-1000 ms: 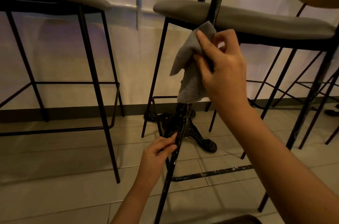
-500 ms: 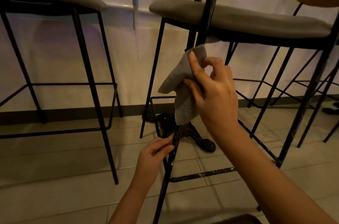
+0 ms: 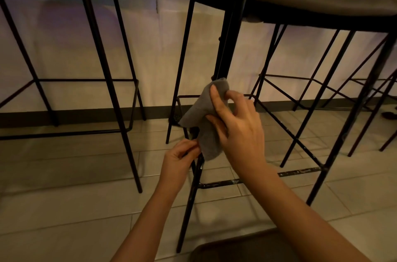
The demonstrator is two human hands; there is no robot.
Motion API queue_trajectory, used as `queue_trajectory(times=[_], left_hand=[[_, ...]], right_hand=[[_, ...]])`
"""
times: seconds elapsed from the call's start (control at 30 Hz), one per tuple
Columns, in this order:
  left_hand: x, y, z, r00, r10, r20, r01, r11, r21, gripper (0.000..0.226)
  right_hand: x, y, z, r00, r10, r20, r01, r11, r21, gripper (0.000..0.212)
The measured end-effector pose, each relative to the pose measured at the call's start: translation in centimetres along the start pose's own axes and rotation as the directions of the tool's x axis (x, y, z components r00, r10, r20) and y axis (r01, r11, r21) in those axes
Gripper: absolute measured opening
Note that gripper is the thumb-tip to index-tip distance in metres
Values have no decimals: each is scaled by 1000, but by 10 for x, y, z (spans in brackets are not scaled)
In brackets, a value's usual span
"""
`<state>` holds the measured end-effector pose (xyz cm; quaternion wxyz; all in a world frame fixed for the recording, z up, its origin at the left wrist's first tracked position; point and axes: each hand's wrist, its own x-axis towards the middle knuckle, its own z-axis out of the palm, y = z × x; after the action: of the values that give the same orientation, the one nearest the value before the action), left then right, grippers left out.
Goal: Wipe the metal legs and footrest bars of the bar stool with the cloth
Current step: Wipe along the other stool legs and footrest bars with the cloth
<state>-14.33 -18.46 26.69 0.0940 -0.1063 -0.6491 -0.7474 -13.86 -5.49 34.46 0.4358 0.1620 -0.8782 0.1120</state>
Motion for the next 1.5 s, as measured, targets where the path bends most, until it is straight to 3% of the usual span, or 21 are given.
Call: queue_trajectory(times=[0.27, 0.57, 1.2, 1.5], left_hand=[[-1, -8, 0, 999, -49, 6, 50, 998, -40, 23], [-5, -22, -8, 997, -63, 35, 64, 998, -25, 30], [-17, -33, -14, 990, -119, 69, 126, 986, -111, 29], [-27, -52, -21, 980, -181, 81, 183, 983, -27, 29]], right_hand=[[17, 4, -7, 999, 5, -54, -4, 1000, 29, 47], [-14, 6, 7, 999, -8, 42, 7, 1000, 25, 55], [-16, 11, 10, 999, -31, 20, 31, 999, 26, 50], [-25, 9, 16, 1000, -25, 14, 25, 1000, 10, 53]])
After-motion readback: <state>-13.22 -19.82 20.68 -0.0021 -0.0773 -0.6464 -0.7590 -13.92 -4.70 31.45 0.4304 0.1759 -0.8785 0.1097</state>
